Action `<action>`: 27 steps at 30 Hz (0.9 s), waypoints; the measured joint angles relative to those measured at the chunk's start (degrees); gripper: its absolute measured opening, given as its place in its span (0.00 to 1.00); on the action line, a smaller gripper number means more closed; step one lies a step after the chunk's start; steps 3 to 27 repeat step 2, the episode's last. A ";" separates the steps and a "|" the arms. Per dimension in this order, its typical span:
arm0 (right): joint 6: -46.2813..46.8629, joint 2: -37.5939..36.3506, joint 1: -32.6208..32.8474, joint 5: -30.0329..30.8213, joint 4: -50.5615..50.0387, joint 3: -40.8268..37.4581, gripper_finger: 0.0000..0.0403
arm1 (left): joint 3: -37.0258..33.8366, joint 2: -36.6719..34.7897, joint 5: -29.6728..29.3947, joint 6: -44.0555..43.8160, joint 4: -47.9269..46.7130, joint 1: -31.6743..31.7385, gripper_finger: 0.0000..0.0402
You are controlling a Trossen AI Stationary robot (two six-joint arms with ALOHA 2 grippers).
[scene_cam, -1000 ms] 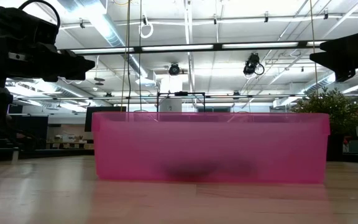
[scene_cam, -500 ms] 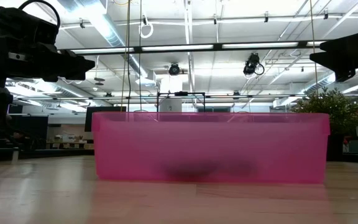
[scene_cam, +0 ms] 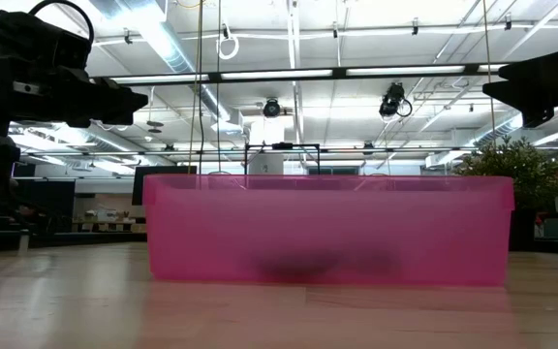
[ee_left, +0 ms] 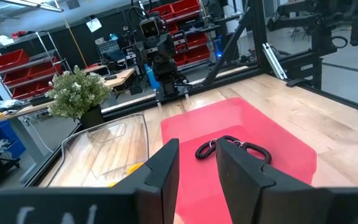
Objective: Sort spring keychains
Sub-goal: Return to Home Position
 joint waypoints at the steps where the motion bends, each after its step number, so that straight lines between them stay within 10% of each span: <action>1: 0.00 0.00 0.00 0.00 -0.01 0.00 0.49 | 0.00 0.00 0.00 0.00 0.00 0.00 0.28; 27: 0.01 0.00 -0.01 0.00 -0.01 0.00 0.49 | 0.00 0.00 0.00 0.00 0.00 0.00 0.28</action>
